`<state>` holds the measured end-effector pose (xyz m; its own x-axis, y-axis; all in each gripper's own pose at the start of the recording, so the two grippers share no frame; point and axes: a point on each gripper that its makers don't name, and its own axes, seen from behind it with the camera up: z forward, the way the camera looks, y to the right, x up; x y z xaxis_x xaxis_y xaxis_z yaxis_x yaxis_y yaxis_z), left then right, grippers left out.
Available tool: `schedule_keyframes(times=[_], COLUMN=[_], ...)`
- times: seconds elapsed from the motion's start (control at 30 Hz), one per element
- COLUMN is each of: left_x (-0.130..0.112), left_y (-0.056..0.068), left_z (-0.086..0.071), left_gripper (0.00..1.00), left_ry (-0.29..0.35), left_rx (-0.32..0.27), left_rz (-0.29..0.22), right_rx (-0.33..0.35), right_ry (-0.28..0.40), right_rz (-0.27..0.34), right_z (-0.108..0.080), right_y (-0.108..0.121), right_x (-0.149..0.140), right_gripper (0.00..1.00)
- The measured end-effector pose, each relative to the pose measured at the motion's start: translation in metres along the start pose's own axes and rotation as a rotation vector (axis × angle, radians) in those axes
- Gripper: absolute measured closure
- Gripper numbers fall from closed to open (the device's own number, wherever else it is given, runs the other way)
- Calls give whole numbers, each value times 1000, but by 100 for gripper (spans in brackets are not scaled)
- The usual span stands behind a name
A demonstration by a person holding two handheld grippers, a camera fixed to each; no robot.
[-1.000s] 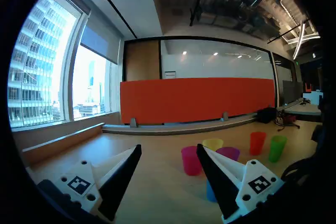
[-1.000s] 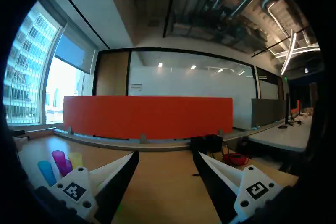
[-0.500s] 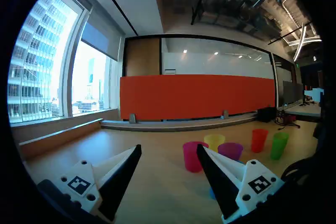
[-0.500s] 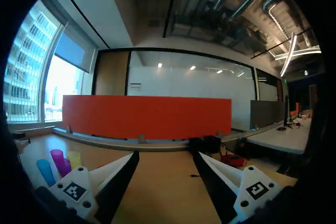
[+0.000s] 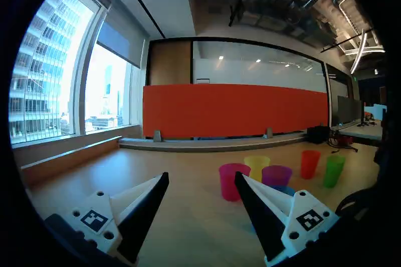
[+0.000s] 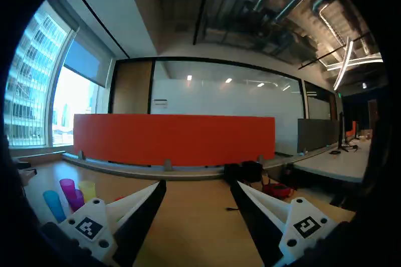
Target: Pour water
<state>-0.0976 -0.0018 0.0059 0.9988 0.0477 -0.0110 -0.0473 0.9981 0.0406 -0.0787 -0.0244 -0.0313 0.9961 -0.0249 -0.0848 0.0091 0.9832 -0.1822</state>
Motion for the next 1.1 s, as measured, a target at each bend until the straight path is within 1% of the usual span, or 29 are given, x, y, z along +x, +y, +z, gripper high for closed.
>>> schedule_keyframes(times=[0.37, 0.77, 0.9, 1.1], left_x=[0, -1, -1, -1], left_y=[0, 0, 0, 0], left_z=[2, 2, 1, 1], left_gripper=[2, 2, 2, 2], left_ry=[-3, -3, -3, -3], left_rx=[-3, -3, -3, -3], left_rz=[2, 2, 3, 3], right_rx=[6, 25, 32, 49], right_ry=[4, 31, 33, 22], right_rz=[-3, -23, -24, -4], right_z=[0, 1, 0, 1], right_y=[-3, -9, -9, -8], right_x=[2, 9, 4, -6], right_gripper=[1, 1, 1, 1])
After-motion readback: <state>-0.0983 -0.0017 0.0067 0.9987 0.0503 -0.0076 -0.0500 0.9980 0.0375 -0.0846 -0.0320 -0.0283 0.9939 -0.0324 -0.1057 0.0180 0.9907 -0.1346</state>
